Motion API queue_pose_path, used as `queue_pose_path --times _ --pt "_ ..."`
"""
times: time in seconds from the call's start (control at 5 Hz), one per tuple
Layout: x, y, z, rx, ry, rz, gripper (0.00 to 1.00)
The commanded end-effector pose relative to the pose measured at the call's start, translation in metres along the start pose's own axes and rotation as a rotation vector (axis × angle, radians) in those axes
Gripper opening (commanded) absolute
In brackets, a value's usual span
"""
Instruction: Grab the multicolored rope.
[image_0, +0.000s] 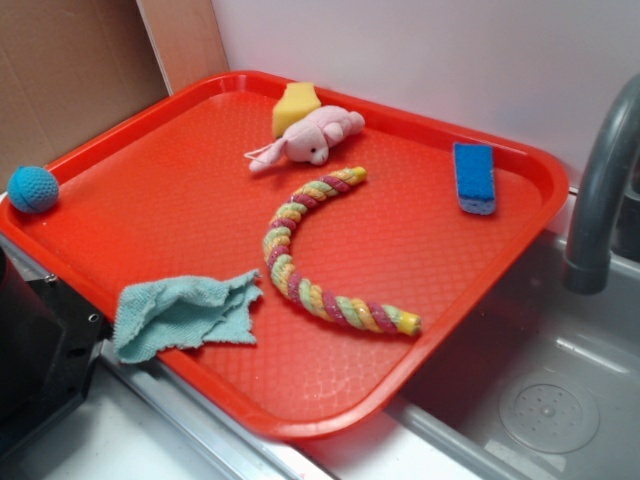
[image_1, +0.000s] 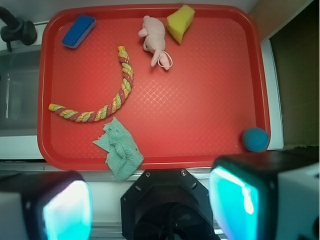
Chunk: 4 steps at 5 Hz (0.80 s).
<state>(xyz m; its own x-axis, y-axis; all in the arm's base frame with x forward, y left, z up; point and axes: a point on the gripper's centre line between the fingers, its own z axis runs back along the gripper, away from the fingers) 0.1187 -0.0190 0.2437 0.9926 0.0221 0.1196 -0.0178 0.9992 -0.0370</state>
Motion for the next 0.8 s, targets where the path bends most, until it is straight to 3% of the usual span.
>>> queue_pose_path --times 0.0,0.2,0.4,0.6 --pt "0.000 0.000 0.000 0.000 0.000 0.000 1.00" --pt "0.009 -0.004 -0.052 -0.030 -0.096 0.249 1.00" --pt "0.031 -0.027 -0.082 -0.111 -0.166 0.507 1.00" --pt "0.050 -0.029 -0.113 -0.111 -0.114 0.728 1.00"
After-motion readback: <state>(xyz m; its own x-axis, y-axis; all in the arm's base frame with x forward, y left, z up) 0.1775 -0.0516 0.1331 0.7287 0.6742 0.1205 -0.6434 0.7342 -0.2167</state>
